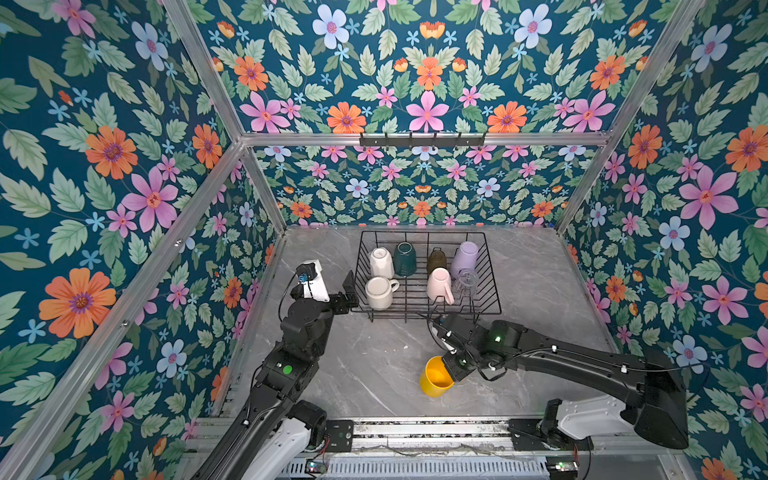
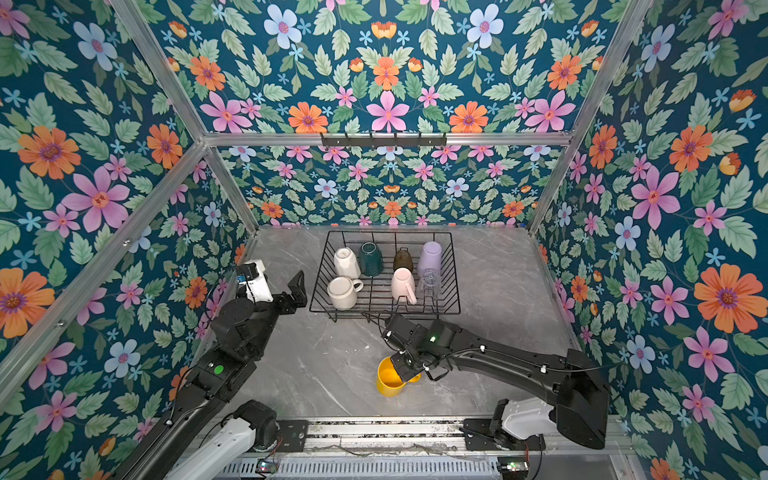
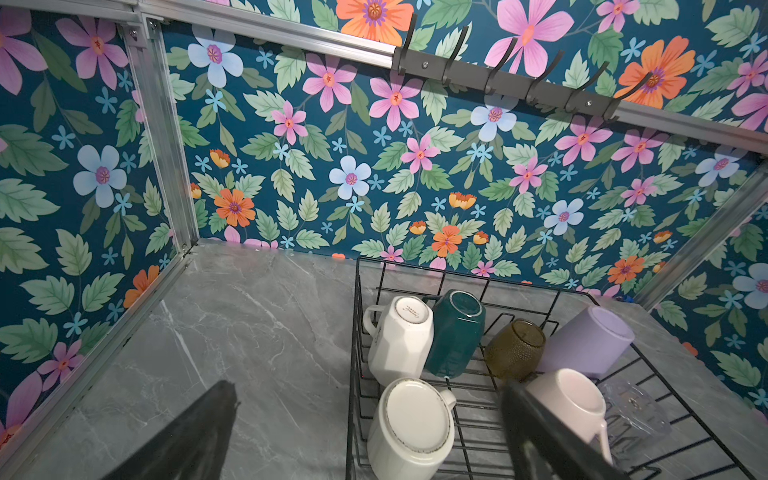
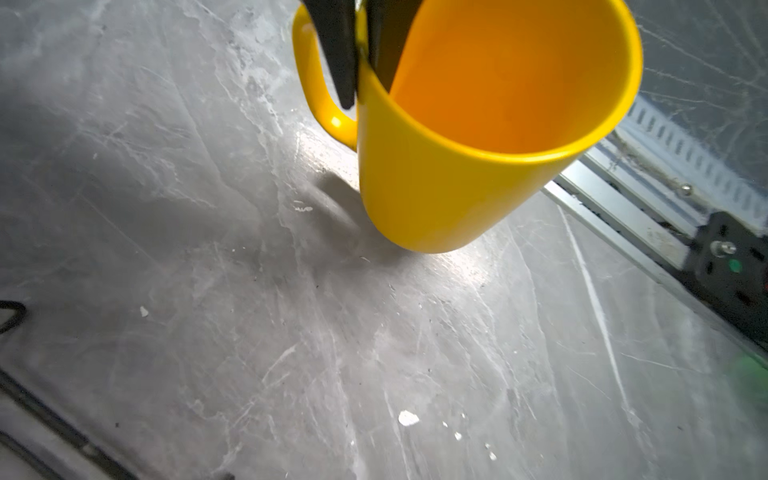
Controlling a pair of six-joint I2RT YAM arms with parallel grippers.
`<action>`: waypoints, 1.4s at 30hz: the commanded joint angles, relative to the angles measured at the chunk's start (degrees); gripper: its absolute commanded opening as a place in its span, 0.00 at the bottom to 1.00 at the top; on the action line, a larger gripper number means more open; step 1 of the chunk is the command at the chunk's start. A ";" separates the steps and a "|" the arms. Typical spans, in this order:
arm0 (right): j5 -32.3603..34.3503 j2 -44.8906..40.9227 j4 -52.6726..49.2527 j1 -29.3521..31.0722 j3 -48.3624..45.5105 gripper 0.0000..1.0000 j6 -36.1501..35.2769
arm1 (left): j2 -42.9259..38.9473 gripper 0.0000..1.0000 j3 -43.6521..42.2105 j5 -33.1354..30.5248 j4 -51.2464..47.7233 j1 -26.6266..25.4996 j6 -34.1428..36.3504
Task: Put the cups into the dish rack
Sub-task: 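Lift the yellow mug with the right gripper toward the left gripper, then grasp the yellow mug's closed end with the left gripper, holding with right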
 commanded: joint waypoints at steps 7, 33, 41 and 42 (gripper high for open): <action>-16.04 -15.54 15.03 -14.46 -6.80 0.00 8.92 | -1.74 1.00 -3.13 23.58 12.55 0.13 1.58; -45.45 -13.53 54.19 -28.86 -4.44 0.00 26.37 | 6.41 1.00 -2.81 68.28 23.99 0.12 0.72; -47.62 -10.67 54.01 -23.82 -1.41 0.00 22.53 | 6.96 1.00 -2.16 69.79 24.31 0.10 0.45; -47.89 -10.31 54.16 -23.19 -1.12 0.00 22.30 | 7.09 1.00 -2.15 69.86 24.39 0.09 0.38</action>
